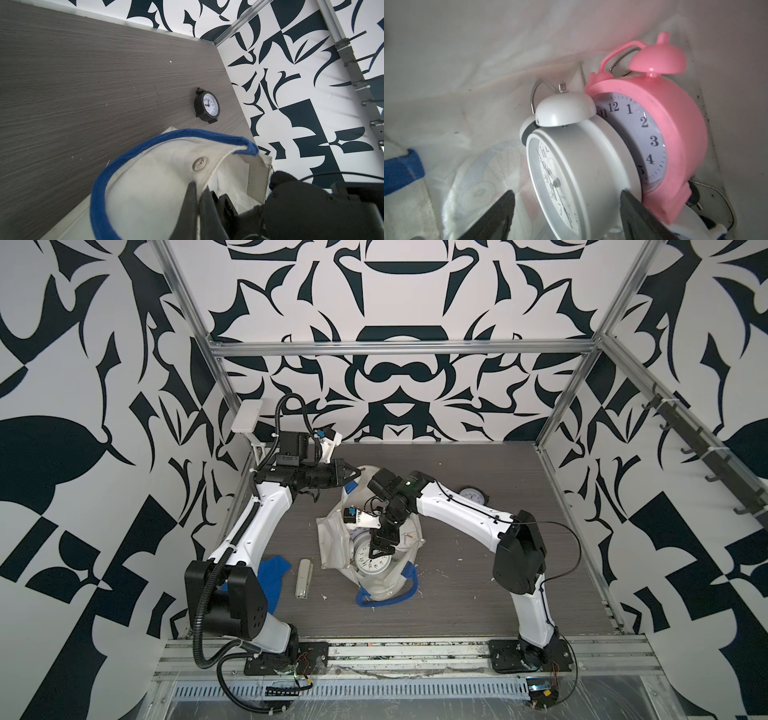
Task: Take the alarm clock out of the canvas bag
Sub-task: Pick up the alarm from the canvas bag.
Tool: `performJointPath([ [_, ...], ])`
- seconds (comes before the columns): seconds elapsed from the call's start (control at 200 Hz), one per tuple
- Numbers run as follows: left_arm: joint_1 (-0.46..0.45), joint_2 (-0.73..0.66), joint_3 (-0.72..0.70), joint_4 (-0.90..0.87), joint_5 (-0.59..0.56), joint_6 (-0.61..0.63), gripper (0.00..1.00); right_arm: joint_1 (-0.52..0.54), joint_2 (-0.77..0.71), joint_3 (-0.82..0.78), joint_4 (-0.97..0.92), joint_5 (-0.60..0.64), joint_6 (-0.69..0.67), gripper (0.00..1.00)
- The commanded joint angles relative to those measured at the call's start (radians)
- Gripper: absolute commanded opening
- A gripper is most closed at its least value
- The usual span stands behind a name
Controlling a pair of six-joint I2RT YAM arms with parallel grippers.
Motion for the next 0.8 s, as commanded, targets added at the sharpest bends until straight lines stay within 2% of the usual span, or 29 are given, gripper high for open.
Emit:
performJointPath([
  [0.0,0.005,-0.009,-0.002,0.08,0.026,-0.002,0.0,0.009,-0.013,-0.05,-0.069,-0.087,-0.02,0.82],
  [0.425,0.005,-0.005,-0.002,0.084,0.013,-0.006,0.0,0.065,-0.08,-0.114,-0.112,-0.189,0.0,0.8],
  [0.64,0.005,-0.009,-0.007,0.086,0.007,-0.012,0.0,0.074,-0.117,-0.133,-0.065,-0.245,0.064,0.79],
  [0.795,0.005,-0.013,-0.018,0.089,0.016,-0.009,0.0,0.085,-0.133,-0.152,-0.002,-0.232,0.12,0.77],
])
